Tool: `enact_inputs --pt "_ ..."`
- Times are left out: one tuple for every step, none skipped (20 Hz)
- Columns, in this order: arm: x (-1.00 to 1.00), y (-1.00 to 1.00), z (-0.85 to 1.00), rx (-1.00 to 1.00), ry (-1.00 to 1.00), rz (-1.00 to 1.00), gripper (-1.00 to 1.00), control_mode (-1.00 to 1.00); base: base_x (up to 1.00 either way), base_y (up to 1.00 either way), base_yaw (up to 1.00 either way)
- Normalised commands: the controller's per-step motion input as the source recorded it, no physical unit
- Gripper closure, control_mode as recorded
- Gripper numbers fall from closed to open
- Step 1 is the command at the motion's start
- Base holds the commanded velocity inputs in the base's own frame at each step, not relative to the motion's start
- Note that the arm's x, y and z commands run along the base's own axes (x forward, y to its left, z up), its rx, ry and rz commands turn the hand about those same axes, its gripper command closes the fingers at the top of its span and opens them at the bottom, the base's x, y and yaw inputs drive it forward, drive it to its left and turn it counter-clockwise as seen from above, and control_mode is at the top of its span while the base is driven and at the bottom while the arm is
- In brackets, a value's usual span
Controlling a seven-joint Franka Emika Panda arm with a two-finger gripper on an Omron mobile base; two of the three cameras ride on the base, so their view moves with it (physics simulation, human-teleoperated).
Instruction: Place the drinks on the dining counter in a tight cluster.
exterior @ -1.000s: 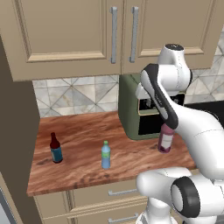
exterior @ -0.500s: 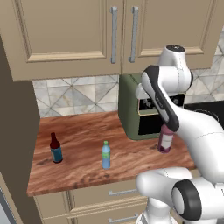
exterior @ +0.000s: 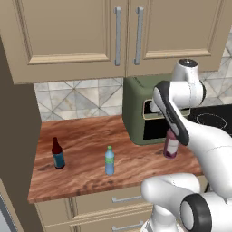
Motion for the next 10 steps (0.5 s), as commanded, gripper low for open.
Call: enact_inputs --pt "0.0 -0.68 -0.16 -0.04 0.01 -0.18 -1.0 -1.0 0.0 0.0 0.0" --pt "0.0 -0.62 0.0 -0.01 0.01 -0.21 -1.0 -1.0 0.0 0.0 0.0" --pt "0.0 -0.52 0.0 0.0 0.01 -0.23 -1.0 -1.0 0.0 0.0 0.0" --pt "0.0 -0.57 0.0 0.0 0.01 -0.25 -1.0 -1.0 0.0 0.0 0.0" --pt "-0.09 -0.86 0.0 0.08 0.03 -0.21 -1.0 -1.0 0.0 0.0 0.0" --pt "0.0 -0.77 0.0 0.1 0.0 -0.18 -1.0 -1.0 0.0 0.0 0.0" --pt "0.0 -0.68 0.0 0.06 0.0 -0.17 -1.0 -1.0 0.0 0.0 0.0" --pt "0.02 -0.56 0.0 0.06 0.0 -0.12 -1.0 -1.0 0.0 0.0 0.0" --pt "0.02 -0.46 0.0 0.07 0.0 -0.08 -1.0 -1.0 0.0 0.0 0.0" --pt "0.0 -0.4 0.0 0.08 0.0 -0.07 -1.0 -1.0 0.0 0.0 0.0"
